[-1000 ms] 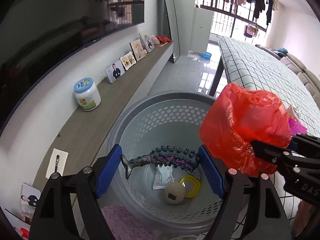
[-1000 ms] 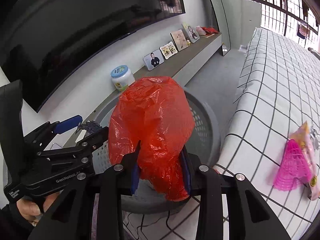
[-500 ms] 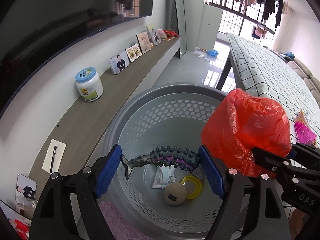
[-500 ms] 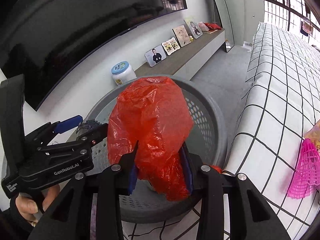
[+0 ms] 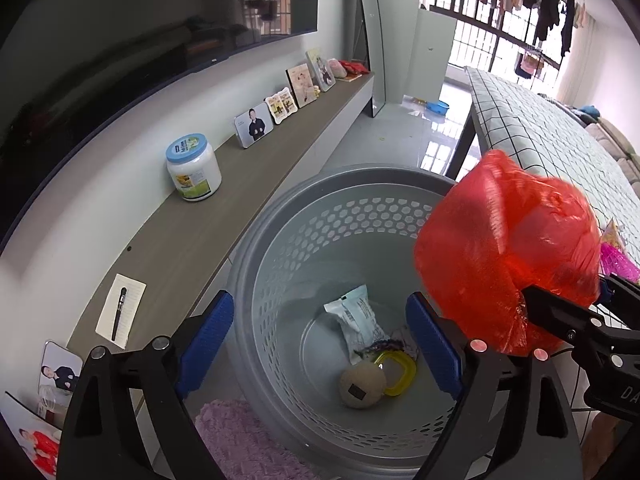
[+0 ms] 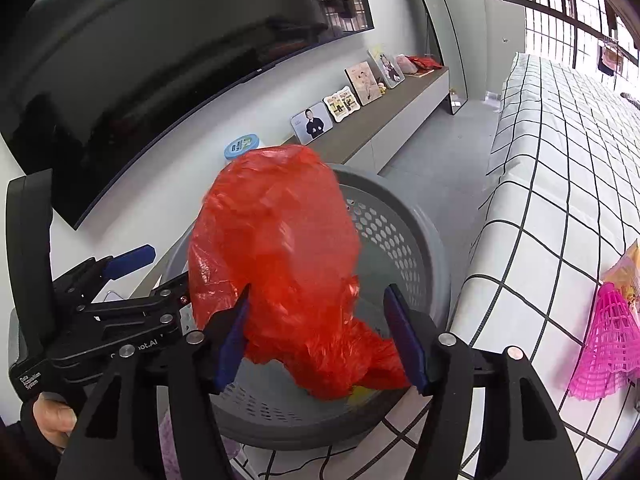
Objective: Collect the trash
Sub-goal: 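Carry the red bag and toy fish over the grey basket and open both tools, then move both tools back over the bed toward the pink shuttlecock and packet, then grasp the pink snack packet with the right tool while the left tool grasps the pink shuttlecock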
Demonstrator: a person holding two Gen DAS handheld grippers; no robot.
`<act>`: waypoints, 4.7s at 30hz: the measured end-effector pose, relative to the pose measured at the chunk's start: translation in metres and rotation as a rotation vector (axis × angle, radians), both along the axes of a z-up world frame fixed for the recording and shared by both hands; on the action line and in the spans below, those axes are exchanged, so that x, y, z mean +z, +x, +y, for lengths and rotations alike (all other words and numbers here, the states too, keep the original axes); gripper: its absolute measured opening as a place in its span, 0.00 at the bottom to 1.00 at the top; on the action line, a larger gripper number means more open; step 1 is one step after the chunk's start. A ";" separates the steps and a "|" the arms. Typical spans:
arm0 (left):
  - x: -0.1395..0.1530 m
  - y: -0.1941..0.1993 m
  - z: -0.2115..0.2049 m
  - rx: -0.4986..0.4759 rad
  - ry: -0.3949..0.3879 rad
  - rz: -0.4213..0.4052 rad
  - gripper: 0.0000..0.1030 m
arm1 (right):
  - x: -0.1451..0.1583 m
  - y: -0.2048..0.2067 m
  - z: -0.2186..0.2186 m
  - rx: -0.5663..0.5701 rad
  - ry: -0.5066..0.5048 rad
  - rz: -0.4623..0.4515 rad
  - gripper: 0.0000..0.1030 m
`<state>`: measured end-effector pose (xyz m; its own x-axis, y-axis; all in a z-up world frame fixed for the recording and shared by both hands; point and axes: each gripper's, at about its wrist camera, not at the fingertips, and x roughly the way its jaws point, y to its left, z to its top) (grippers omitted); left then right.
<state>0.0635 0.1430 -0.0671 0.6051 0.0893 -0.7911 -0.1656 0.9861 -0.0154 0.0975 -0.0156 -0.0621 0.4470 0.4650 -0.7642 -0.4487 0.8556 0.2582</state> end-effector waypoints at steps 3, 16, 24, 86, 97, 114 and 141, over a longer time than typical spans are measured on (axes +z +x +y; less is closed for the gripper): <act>0.001 -0.002 0.003 0.008 0.003 -0.002 0.84 | 0.001 -0.001 0.002 0.010 0.000 -0.011 0.63; 0.002 -0.005 0.006 0.029 0.012 -0.006 0.84 | -0.001 0.001 0.001 -0.005 -0.009 -0.013 0.64; 0.005 -0.010 0.003 0.029 0.010 -0.008 0.84 | -0.001 -0.002 0.000 -0.014 -0.013 -0.024 0.64; 0.039 -0.004 -0.201 -0.282 0.006 -0.016 0.89 | 0.010 0.014 -0.219 -0.315 -0.118 0.025 0.64; 0.034 -0.003 -0.206 -0.289 0.007 -0.002 0.89 | -0.004 0.011 -0.213 -0.285 -0.152 0.028 0.51; 0.038 0.002 -0.218 -0.297 0.003 -0.018 0.90 | 0.008 0.004 -0.229 -0.303 -0.059 -0.010 0.36; 0.019 0.048 -0.292 -0.392 0.008 0.007 0.92 | 0.035 -0.004 -0.282 -0.411 0.074 -0.057 0.36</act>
